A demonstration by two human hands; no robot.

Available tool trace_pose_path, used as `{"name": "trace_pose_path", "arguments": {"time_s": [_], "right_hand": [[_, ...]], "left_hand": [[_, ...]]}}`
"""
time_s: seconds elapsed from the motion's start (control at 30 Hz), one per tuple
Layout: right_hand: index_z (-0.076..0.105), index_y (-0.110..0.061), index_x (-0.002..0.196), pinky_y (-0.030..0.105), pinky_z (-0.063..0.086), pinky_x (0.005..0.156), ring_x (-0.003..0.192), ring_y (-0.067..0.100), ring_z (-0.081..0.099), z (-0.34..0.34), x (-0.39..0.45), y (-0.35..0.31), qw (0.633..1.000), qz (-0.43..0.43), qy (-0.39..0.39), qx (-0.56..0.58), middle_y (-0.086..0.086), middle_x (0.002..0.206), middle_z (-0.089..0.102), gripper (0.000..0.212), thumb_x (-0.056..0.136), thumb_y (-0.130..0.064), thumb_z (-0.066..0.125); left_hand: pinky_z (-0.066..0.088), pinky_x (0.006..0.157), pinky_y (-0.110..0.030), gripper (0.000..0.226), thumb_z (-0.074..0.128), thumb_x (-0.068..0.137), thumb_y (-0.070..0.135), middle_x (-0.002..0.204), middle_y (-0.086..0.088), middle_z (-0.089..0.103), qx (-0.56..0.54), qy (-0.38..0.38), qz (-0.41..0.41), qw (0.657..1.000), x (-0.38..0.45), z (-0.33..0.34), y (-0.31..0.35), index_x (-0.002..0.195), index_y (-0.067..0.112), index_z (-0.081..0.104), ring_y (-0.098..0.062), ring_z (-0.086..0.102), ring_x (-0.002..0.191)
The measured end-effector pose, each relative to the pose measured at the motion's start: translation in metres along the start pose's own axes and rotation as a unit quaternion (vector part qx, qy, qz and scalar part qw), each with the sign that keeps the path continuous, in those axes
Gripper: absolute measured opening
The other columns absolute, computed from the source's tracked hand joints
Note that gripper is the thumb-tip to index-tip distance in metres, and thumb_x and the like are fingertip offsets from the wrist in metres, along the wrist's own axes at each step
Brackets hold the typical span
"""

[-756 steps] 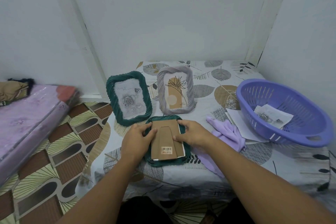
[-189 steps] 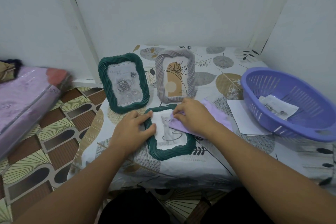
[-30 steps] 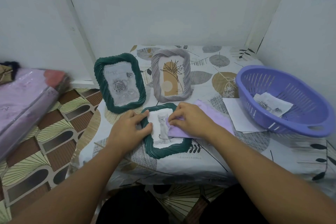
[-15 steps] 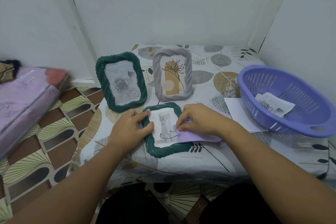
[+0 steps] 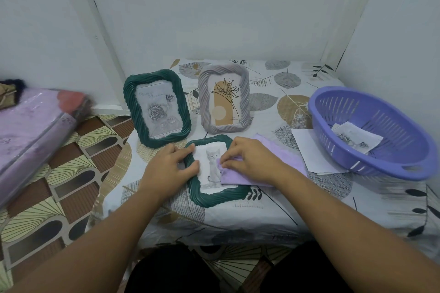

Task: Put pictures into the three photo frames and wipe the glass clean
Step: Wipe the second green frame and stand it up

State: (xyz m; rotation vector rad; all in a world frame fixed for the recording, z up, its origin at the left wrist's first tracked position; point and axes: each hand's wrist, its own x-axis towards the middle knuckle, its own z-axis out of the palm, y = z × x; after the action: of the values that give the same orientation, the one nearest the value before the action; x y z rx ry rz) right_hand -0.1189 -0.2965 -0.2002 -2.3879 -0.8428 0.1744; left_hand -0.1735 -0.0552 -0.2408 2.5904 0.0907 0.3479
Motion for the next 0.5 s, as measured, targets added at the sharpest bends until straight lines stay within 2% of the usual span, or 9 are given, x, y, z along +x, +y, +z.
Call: {"name": "trace_pose_path", "arguments": {"time_s": [0.17, 0.37, 0.5], "right_hand": [[0.081, -0.033, 0.096, 0.023, 0.047, 0.089, 0.091, 0.001, 0.06, -0.014, -0.01, -0.002, 0.995, -0.004, -0.09, 0.05, -0.009, 0.098, 0.063, 0.009, 0.089, -0.034, 0.078], [0.081, -0.033, 0.099, 0.037, 0.049, 0.09, 0.091, 0.005, 0.057, 0.002, 0.003, 0.001, 1.0, 0.0, 0.005, -0.003, -0.008, 0.097, 0.061, 0.011, 0.091, -0.036, 0.074], [0.081, -0.033, 0.097, 0.024, 0.048, 0.09, 0.091, 0.002, 0.06, -0.012, -0.009, -0.001, 0.995, -0.002, -0.085, 0.053, -0.008, 0.099, 0.063, 0.009, 0.089, -0.035, 0.077]], "left_hand": [[0.042, 0.078, -0.029, 0.053, 0.065, 0.087, 0.055, 0.094, 0.013, 0.049, -0.004, 0.003, 0.003, 1.0, 0.0, 0.0, 0.0, 0.138, 0.04, 0.059, -0.007, 0.049, 0.093], [0.042, 0.078, -0.03, 0.053, 0.065, 0.087, 0.056, 0.095, 0.014, 0.048, 0.001, -0.001, 0.002, 1.0, 0.0, -0.001, 0.0, 0.138, 0.041, 0.059, -0.007, 0.048, 0.093], [0.041, 0.078, -0.029, 0.054, 0.065, 0.087, 0.055, 0.095, 0.013, 0.048, 0.0, -0.001, 0.005, 1.0, 0.0, -0.001, 0.0, 0.139, 0.04, 0.059, -0.007, 0.047, 0.093]]}}
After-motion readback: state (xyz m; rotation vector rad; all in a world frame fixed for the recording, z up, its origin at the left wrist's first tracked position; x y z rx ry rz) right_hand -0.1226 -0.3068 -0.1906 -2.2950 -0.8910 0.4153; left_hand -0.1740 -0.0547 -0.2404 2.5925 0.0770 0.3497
